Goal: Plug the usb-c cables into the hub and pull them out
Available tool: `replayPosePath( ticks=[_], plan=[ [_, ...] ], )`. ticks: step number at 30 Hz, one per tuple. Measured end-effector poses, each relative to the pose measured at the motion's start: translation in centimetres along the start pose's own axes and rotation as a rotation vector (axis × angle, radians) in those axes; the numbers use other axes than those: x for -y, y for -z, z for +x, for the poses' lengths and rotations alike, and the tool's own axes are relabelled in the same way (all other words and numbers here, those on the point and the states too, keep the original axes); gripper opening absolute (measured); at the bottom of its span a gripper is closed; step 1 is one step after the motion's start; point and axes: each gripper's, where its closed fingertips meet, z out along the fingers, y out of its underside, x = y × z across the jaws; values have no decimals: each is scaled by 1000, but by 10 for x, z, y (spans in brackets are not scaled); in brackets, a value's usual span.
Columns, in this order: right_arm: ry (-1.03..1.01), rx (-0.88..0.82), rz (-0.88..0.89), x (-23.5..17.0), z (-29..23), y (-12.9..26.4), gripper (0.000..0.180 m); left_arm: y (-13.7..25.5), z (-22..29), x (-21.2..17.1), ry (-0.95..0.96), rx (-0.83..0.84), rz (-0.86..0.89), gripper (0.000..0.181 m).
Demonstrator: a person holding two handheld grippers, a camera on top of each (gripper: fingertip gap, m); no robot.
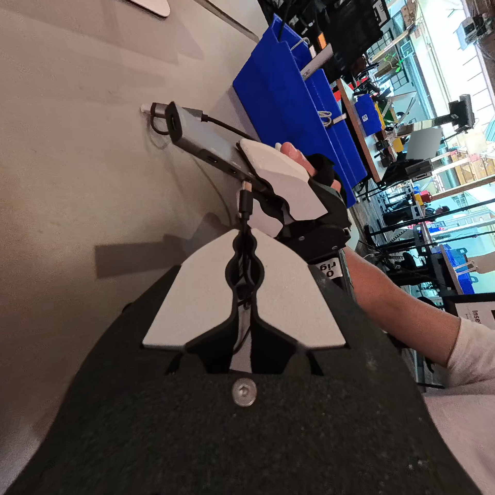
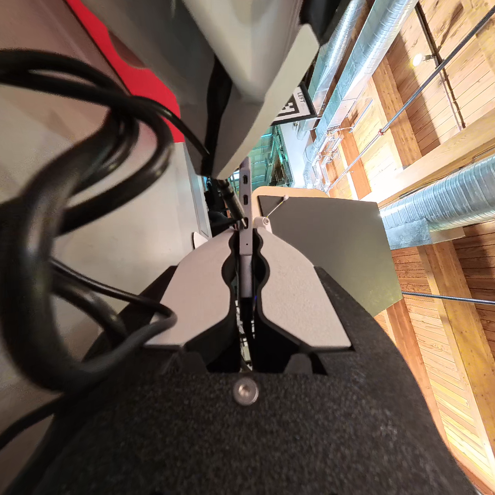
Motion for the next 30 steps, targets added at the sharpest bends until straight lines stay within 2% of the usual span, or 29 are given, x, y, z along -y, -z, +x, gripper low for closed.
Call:
replayPosePath(
  ticks=[30],
  plan=[
    [66,58,-26,-1,-16,-3,9,-5,-11,-4,-75,113,-20,1]
  ],
)
